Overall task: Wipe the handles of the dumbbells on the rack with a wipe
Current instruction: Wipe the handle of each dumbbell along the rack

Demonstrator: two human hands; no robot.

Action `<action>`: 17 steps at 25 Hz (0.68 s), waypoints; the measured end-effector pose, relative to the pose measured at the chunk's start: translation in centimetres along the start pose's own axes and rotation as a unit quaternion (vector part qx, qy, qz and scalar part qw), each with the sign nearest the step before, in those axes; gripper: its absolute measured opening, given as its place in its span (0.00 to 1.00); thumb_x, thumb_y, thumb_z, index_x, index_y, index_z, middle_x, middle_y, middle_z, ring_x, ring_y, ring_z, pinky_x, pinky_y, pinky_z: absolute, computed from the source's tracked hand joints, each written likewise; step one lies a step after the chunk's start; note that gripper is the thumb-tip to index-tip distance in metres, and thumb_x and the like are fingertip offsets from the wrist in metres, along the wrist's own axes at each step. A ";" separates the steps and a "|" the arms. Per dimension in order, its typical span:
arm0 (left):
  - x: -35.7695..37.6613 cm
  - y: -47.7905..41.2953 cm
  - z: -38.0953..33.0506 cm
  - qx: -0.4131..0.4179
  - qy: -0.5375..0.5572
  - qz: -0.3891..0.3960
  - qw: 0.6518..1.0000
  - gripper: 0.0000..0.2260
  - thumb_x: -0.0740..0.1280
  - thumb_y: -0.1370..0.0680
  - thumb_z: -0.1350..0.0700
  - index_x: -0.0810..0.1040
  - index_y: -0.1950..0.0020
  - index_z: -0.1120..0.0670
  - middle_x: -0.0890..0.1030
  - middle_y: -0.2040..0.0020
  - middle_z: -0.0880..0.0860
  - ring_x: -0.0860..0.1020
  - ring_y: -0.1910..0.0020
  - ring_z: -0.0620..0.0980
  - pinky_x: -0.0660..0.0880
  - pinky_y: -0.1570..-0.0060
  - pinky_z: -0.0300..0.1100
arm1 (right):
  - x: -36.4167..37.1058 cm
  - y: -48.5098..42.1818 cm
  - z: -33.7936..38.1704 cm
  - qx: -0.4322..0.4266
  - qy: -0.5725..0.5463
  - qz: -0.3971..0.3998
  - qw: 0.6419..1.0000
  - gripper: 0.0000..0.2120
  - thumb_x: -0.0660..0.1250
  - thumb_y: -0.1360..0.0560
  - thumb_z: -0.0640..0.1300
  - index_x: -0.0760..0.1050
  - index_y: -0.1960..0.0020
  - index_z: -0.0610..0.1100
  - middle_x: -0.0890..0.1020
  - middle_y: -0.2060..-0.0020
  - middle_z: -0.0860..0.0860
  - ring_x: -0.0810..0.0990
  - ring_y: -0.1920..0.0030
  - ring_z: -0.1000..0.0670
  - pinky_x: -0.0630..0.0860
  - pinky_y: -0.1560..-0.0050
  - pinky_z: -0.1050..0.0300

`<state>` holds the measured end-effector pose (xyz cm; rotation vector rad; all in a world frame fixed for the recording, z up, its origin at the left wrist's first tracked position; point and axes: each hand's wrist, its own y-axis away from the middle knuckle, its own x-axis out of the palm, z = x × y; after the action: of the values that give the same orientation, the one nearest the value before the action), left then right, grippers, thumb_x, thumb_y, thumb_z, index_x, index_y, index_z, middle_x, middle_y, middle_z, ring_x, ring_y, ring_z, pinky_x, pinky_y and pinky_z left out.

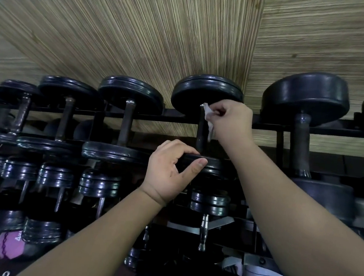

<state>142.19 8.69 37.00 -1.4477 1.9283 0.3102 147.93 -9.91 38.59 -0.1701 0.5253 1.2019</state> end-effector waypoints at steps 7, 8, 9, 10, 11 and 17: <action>0.0 0.0 0.2 -0.002 -0.003 0.004 1.000 0.15 0.69 0.22 0.38 0.85 0.51 0.49 0.83 0.54 0.42 0.81 0.50 0.46 0.79 0.45 0.53 | -1.5 2.6 -0.8 0.009 0.124 0.200 0.972 0.03 0.75 0.24 0.43 0.87 0.52 0.44 0.87 0.58 0.45 0.86 0.53 0.44 0.78 0.57 0.59; 0.0 0.0 0.2 -0.003 -0.003 0.005 1.000 0.15 0.69 0.22 0.38 0.85 0.51 0.48 0.83 0.54 0.42 0.81 0.50 0.46 0.79 0.45 0.53 | -1.5 2.4 -0.5 0.007 0.101 0.176 0.979 0.03 0.75 0.26 0.41 0.86 0.52 0.43 0.87 0.59 0.46 0.86 0.52 0.43 0.77 0.60 0.62; 0.0 0.0 0.2 -0.003 -0.002 0.005 1.000 0.15 0.69 0.22 0.38 0.85 0.51 0.49 0.83 0.54 0.42 0.81 0.50 0.46 0.79 0.45 0.53 | -1.3 1.9 -0.2 0.007 0.076 0.139 0.987 0.03 0.75 0.26 0.40 0.86 0.52 0.42 0.86 0.59 0.47 0.85 0.51 0.43 0.75 0.61 0.65; 0.0 -0.1 0.2 -0.003 0.000 0.004 1.000 0.15 0.69 0.22 0.38 0.85 0.51 0.49 0.83 0.55 0.42 0.81 0.50 0.46 0.79 0.45 0.53 | -1.0 0.8 0.0 0.005 0.062 0.107 0.992 0.05 0.73 0.24 0.40 0.86 0.50 0.42 0.87 0.56 0.46 0.85 0.49 0.42 0.76 0.59 0.64; 0.0 -0.1 0.1 -0.003 0.001 0.004 1.000 0.15 0.69 0.22 0.38 0.85 0.51 0.49 0.83 0.55 0.42 0.81 0.50 0.46 0.79 0.45 0.52 | -0.8 0.1 0.4 0.010 0.065 0.097 0.993 0.07 0.71 0.22 0.40 0.85 0.46 0.41 0.87 0.52 0.45 0.85 0.46 0.42 0.77 0.54 0.61; 0.0 0.1 0.1 -0.001 -0.006 0.001 1.000 0.15 0.69 0.22 0.38 0.85 0.51 0.49 0.83 0.55 0.43 0.80 0.51 0.45 0.78 0.45 0.52 | -1.2 1.8 -0.5 0.048 0.052 0.187 0.980 0.10 0.72 0.21 0.40 0.84 0.41 0.40 0.85 0.51 0.43 0.83 0.51 0.47 0.76 0.57 0.66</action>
<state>142.17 8.74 36.90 -1.4429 1.9203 0.3202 145.86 -10.43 39.01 -0.0523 0.7265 1.5353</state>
